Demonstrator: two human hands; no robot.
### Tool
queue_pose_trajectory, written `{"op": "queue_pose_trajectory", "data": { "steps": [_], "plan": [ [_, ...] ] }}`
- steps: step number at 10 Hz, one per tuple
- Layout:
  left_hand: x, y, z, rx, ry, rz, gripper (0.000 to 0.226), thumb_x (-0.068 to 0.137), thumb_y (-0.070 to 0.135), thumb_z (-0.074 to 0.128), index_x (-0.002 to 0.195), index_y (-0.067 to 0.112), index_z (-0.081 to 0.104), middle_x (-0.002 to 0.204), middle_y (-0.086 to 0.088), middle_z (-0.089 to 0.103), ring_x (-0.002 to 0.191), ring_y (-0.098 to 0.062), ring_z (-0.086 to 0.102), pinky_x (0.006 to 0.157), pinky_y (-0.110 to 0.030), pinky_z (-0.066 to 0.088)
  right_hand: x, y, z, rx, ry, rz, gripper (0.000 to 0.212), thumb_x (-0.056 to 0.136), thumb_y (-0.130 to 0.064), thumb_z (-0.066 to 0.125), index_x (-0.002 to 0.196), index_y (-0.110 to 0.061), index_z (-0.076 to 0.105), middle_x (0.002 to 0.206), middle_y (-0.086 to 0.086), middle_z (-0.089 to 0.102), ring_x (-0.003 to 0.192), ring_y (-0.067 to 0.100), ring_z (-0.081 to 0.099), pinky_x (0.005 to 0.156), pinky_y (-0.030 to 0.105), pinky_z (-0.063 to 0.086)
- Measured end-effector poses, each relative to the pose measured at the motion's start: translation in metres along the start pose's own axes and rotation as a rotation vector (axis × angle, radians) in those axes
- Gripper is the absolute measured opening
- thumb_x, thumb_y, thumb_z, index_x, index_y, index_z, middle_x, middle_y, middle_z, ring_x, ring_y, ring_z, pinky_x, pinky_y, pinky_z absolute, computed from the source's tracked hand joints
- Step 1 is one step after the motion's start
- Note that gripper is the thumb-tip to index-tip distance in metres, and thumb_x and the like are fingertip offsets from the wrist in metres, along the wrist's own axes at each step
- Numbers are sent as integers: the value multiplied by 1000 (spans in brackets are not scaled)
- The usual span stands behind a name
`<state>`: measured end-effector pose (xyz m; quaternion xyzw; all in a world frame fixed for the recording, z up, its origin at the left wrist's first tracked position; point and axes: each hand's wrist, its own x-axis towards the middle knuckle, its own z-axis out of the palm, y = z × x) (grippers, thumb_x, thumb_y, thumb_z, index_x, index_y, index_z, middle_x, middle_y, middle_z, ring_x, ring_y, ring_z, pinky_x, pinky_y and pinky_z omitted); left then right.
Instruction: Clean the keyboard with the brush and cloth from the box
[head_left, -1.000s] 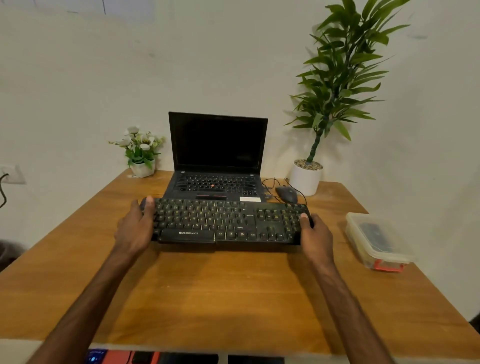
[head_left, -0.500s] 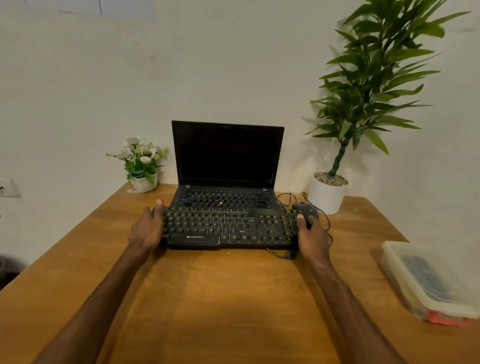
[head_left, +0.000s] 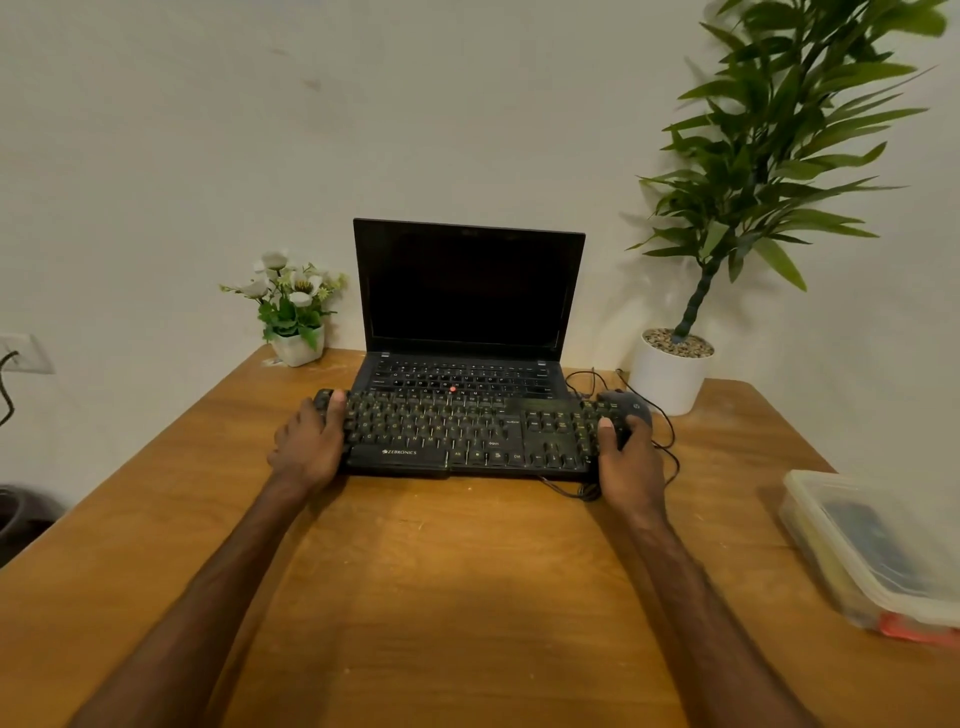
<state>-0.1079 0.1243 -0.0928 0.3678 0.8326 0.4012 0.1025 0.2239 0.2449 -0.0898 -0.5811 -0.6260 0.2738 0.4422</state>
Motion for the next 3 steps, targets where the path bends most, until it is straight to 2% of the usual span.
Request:
{"op": "queue_pose_trajectory", "data": {
  "steps": [1, 2, 3],
  "plan": [
    [-9, 4, -1, 69, 3, 1, 87, 92, 70, 13, 150, 6, 29, 155, -23, 33, 142, -40, 28, 113, -60, 21, -3, 3, 3, -11, 28, 0, 63, 96, -58, 40, 139, -12, 43, 119, 8, 63, 104, 23, 60, 90, 42, 54],
    [-26, 9, -3, 155, 29, 73, 93, 88, 70, 12, 156, 6, 14, 164, -19, 10, 151, -36, 10, 118, -61, 12, -8, 16, 14, -65, 82, -24, 80, 88, -76, 29, 138, -15, 43, 134, 7, 56, 124, 27, 50, 99, 51, 49],
    [-48, 17, 9, 195, 45, 236, 86, 95, 66, 15, 158, 8, 2, 166, -13, -8, 152, -30, -7, 120, -57, 1, -24, 7, 10, -176, 227, -140, 58, 102, -48, 37, 145, -10, 36, 153, 11, 36, 143, 28, 26, 117, 51, 26]
  ]
}}
